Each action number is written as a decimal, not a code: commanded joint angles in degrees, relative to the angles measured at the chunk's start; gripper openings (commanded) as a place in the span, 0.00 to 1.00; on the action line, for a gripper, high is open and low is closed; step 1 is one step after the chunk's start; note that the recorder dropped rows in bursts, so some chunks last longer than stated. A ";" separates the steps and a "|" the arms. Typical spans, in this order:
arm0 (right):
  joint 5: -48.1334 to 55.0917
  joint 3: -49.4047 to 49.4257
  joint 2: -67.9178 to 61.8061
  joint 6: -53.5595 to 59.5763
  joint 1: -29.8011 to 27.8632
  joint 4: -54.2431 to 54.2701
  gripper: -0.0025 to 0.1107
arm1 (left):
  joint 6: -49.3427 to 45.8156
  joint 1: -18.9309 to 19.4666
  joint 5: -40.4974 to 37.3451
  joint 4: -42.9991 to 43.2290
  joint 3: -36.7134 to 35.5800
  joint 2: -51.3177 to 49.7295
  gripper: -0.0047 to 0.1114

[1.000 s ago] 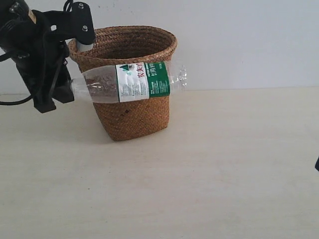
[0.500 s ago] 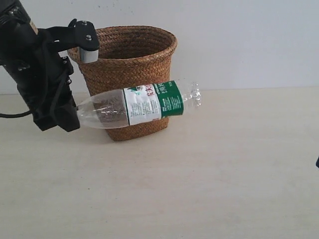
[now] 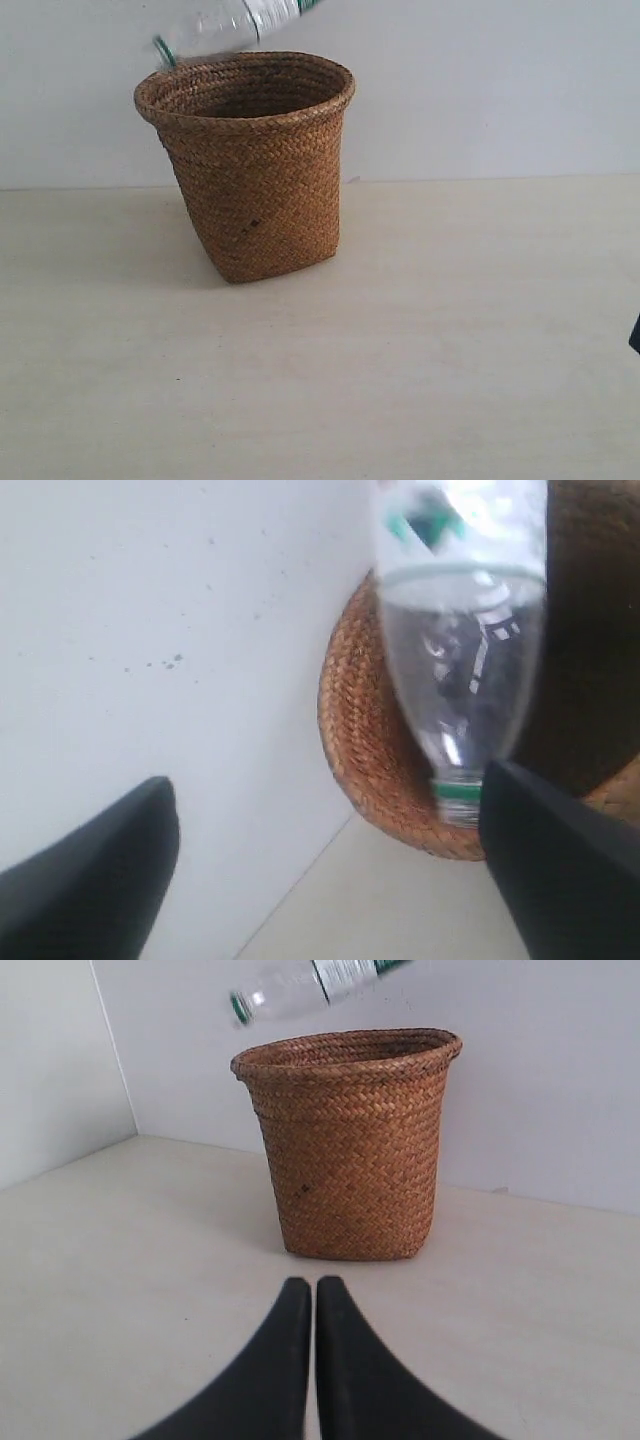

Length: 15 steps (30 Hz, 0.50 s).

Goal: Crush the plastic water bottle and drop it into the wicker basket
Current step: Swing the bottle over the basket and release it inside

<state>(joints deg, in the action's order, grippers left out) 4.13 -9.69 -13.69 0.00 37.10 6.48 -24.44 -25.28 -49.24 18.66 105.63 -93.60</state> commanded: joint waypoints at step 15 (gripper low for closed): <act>0.41 0.09 0.45 -0.33 0.05 0.36 0.02 | 2.13 0.09 -10.30 2.33 0.82 -4.38 0.69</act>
<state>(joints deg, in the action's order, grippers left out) 4.75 -9.69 -13.69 -0.43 37.10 6.61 -23.21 -25.28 -57.54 20.76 106.30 -98.41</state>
